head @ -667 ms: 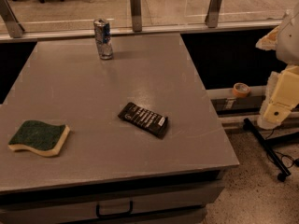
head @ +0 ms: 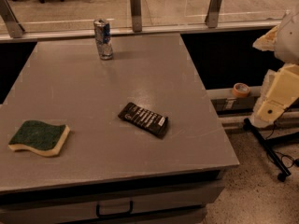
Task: Move sponge near redbull can
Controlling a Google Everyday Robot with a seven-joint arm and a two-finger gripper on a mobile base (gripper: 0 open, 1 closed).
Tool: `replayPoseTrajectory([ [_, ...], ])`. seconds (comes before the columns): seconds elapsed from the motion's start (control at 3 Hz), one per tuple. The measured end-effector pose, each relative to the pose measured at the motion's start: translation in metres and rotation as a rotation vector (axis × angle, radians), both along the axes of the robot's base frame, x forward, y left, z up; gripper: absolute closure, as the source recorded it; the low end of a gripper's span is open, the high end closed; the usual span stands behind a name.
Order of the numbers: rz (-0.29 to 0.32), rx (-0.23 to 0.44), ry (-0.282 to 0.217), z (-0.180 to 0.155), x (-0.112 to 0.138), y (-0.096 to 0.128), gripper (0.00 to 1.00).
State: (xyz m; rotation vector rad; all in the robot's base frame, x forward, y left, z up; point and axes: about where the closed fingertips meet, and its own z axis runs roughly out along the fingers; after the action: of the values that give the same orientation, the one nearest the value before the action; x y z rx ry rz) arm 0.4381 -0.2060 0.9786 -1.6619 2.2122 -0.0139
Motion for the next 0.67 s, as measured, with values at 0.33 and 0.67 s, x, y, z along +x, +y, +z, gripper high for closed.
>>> replayPoseTrajectory([
  [0.33, 0.000, 0.194, -0.019, 0.003, 0.000, 0.047, 0.00],
  [0.67, 0.014, 0.399, -0.046, 0.015, -0.001, 0.118, 0.00],
])
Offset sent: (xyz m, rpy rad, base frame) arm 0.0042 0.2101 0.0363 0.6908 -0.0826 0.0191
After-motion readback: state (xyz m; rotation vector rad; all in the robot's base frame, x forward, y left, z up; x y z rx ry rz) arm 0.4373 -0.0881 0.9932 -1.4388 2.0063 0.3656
